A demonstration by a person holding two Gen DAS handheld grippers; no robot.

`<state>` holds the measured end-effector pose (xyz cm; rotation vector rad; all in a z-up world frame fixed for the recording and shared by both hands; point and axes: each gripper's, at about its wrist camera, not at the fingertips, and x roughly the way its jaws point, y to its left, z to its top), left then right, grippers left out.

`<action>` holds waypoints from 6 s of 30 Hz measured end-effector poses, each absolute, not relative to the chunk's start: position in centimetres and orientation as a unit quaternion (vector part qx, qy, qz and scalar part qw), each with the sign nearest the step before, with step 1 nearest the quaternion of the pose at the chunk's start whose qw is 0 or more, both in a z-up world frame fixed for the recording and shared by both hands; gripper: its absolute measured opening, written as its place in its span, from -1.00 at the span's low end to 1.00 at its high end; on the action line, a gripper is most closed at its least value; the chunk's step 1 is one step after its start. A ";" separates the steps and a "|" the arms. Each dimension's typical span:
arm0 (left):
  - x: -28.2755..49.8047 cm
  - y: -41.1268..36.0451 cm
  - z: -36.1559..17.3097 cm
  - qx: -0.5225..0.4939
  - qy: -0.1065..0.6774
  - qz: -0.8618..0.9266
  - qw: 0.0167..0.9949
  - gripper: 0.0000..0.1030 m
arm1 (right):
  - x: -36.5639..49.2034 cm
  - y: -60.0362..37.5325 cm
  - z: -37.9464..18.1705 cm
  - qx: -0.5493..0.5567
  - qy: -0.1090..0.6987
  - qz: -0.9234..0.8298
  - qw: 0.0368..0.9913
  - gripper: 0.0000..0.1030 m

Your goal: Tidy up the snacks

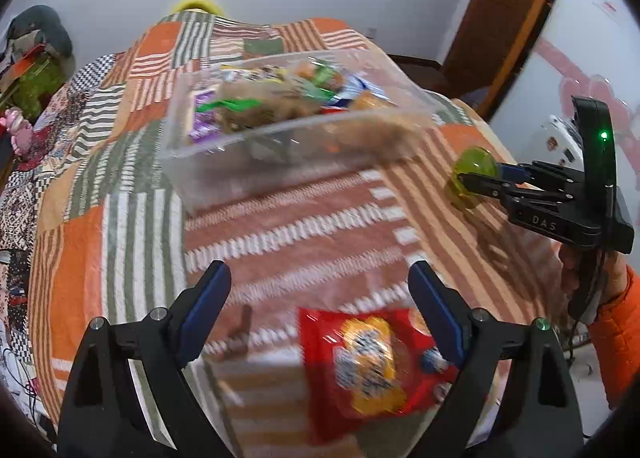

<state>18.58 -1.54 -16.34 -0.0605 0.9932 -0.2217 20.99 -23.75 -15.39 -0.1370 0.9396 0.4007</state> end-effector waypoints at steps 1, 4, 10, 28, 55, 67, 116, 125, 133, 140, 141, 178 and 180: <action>18.2 -2.0 -16.3 -0.027 0.478 -0.111 0.871 0.77 | 20.3 -24.0 -15.2 -0.060 0.448 0.194 0.871 -0.28; 17.1 -3.5 -16.4 -0.024 0.488 -0.128 0.863 0.77 | 18.9 -24.5 -14.5 -0.048 0.442 0.198 0.874 -0.28; 15.1 -6.6 -17.4 -0.005 0.505 -0.146 0.851 0.79 | 16.4 -25.3 -13.3 -0.029 0.425 0.211 0.880 -0.28; 15.6 -5.6 -21.6 -0.021 0.515 -0.075 0.854 0.71 | 13.6 -25.5 -12.6 0.007 0.408 0.235 0.882 -0.28; 16.0 -1.2 -10.4 -0.041 0.388 -0.083 0.917 -0.50 | 16.5 -22.2 -10.5 0.006 0.387 0.254 0.886 -0.28; 18.8 0.6 -5.8 -0.041 0.325 -0.063 0.943 -0.50 | 18.5 -20.4 -7.7 0.005 0.355 0.263 0.897 -0.28; 29.9 2.6 -9.0 -0.035 0.339 -0.063 0.938 -0.06 | 27.4 -16.7 -8.7 -0.032 0.352 0.234 0.906 -0.20; 22.1 3.7 -2.5 -0.044 0.264 -0.053 0.962 -0.05 | 21.4 -17.1 -2.0 -0.012 0.279 0.248 0.928 -0.20; 14.6 3.0 2.6 -0.037 0.175 -0.041 0.983 0.20 | 14.9 -17.5 3.0 0.005 0.204 0.245 0.948 -0.12; 10.3 1.9 5.0 -0.029 0.134 -0.040 0.990 0.45 | 11.1 -17.4 5.0 0.013 0.161 0.238 0.958 0.13; 9.8 1.8 5.1 -0.028 0.131 -0.039 0.990 0.51 | 10.8 -17.4 5.2 0.015 0.158 0.237 0.958 0.16; 7.0 1.0 4.6 -0.018 0.111 -0.004 0.994 1.00 | 7.7 -18.1 4.7 0.002 0.124 0.175 0.977 1.00; 7.0 0.9 4.5 -0.019 0.111 -0.005 0.994 1.00 | 7.7 -18.1 4.7 0.002 0.124 0.176 0.977 1.00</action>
